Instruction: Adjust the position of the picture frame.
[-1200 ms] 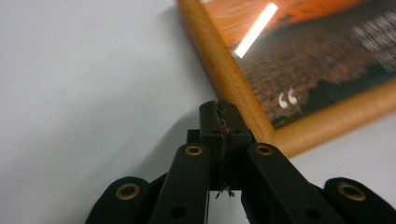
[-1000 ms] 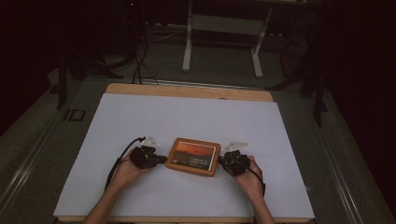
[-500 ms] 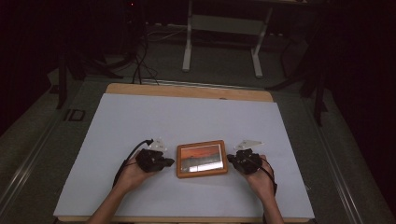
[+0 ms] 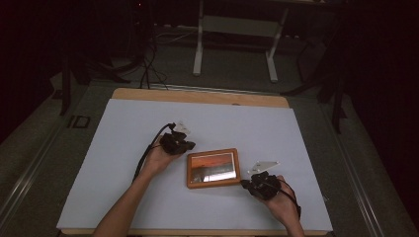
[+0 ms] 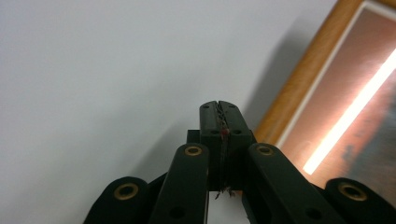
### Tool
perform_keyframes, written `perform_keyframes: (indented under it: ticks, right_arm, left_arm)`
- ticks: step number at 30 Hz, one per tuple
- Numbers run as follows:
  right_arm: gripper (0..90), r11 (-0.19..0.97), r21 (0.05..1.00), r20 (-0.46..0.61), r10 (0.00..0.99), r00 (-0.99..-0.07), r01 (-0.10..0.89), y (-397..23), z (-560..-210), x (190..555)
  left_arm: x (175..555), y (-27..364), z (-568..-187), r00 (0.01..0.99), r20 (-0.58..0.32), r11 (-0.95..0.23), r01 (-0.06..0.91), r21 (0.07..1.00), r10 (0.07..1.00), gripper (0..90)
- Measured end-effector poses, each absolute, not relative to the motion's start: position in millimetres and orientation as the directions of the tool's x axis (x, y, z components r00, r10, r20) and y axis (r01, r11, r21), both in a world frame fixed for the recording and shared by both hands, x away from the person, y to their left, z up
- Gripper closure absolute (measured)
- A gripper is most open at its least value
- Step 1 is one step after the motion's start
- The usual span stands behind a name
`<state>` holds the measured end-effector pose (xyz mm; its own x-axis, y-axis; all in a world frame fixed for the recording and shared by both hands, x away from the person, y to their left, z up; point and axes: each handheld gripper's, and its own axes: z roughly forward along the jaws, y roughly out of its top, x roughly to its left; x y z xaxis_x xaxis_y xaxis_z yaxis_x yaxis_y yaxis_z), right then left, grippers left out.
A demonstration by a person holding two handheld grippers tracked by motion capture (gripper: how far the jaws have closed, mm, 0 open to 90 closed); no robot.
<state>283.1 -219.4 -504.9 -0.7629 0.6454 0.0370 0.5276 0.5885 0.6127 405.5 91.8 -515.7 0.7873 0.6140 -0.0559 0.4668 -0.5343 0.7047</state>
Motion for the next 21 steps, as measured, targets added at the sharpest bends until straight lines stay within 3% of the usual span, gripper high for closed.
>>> perform_keyframes:
  ticks: [4,8,9,14,21]
  right_arm:
    - [86.2,0.597,0.613,0.034,0.634,-0.773,0.517,-215.0,-505.9,279.7]
    - [77.4,0.592,0.61,0.043,0.64,-0.767,0.528,-211.8,-507.1,279.8]
    - [70.8,0.575,0.608,0.087,0.637,-0.766,0.547,-211.6,-507.3,279.6]
    - [73.9,0.558,0.61,0.094,0.654,-0.751,0.563,-210.9,-507.5,278.5]
    - [76.7,0.468,0.619,0.107,0.745,-0.658,0.631,-223.0,-508.2,286.8]
  left_arm:
    - [408.6,88.5,-521.7,0.795,-0.058,-0.554,0.472,0.686,0.604,89.6]
    - [409.7,87.5,-523.7,0.8,-0.083,-0.543,0.475,0.693,0.594,89.5]
    - [409.4,86.8,-523.3,0.807,-0.099,-0.538,0.473,0.698,0.582,87.7]
    - [409.0,86.2,-523.0,0.815,-0.118,-0.538,0.476,0.695,0.568,89.4]
    - [396.4,84.8,-522.4,0.859,-0.152,-0.606,0.459,0.649,0.488,89.6]
